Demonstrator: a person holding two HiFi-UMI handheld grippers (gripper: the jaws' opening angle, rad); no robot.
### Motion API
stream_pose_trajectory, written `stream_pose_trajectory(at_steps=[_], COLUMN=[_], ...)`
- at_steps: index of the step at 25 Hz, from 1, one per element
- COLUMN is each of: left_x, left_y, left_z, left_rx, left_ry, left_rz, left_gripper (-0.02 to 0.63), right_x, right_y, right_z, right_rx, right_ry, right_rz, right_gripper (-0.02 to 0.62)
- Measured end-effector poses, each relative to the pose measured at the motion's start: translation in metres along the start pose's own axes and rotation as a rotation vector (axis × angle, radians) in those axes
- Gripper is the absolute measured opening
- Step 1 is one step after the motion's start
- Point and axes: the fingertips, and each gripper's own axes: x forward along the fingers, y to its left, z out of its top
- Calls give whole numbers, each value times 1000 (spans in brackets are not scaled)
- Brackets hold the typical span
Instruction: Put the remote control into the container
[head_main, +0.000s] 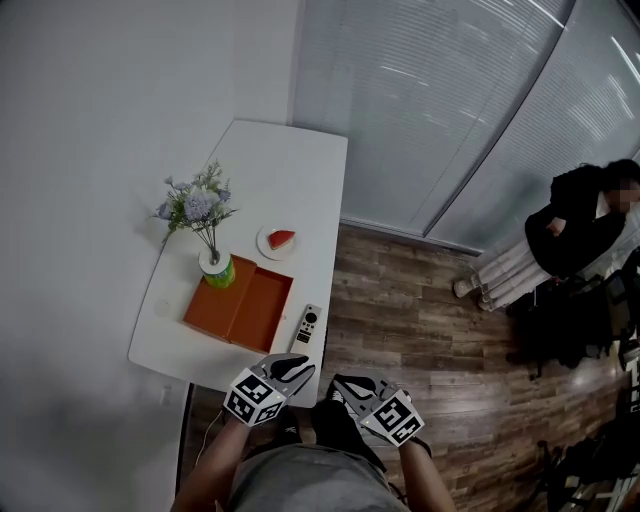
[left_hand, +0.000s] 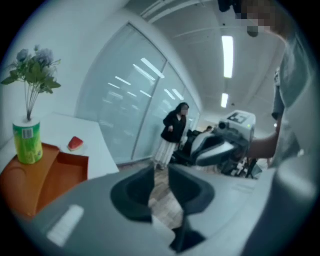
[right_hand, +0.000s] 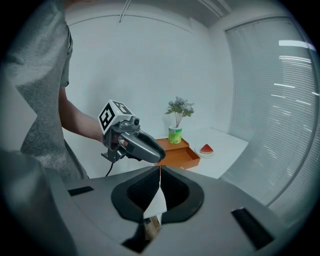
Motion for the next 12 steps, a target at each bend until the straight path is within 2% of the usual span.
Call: stream_pose_trajectory(at_steps=[7,12], left_x=[33,62], left_y=[23,44], left_z=[-18,-26], left_rx=[56,95], left_ry=[110,173], left_rz=[83,173], left_gripper=[164,166], right_x=[-18,-26], right_y=[-19,-27], right_z=[-30,-50], right_rx=[74,122], right_ry=[25,42], right_rz=[-46,-73], right_gripper=[17,17])
